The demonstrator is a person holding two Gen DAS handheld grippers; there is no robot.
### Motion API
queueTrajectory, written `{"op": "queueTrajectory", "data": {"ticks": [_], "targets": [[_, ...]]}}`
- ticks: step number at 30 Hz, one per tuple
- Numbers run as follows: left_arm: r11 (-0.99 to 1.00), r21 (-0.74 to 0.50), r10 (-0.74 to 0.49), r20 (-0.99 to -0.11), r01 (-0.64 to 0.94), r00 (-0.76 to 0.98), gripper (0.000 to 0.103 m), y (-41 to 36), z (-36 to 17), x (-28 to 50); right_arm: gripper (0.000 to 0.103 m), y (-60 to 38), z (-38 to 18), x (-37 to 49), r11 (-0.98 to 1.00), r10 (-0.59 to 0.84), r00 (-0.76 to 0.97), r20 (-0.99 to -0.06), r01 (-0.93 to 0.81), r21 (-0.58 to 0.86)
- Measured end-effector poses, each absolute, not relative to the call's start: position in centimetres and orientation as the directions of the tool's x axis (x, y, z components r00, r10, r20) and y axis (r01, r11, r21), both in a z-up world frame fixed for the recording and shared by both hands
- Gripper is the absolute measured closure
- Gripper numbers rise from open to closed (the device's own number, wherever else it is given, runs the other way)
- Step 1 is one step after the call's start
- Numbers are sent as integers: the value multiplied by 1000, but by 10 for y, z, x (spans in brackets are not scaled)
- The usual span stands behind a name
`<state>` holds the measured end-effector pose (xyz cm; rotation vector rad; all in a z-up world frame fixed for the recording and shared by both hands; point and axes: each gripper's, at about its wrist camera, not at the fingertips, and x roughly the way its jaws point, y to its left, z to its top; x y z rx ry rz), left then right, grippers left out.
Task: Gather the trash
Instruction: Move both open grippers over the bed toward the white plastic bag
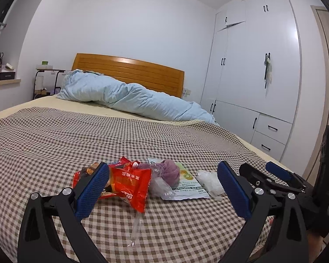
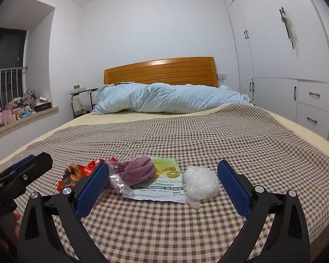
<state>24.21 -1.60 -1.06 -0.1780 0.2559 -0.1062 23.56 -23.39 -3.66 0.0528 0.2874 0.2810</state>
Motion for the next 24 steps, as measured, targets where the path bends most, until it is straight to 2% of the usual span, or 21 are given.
{"op": "queueTrajectory", "data": {"ticks": [5,24], "targets": [[980,-178,-129,-253,85,959,8,-19,-13,242,8,-230,-39,232,965,262,925,-275,-259,47],[984,-151,-136,-292,95,947,8,-24,-22,246,8,-228,-44,234,974,226,924,-307,-224,44]]}}
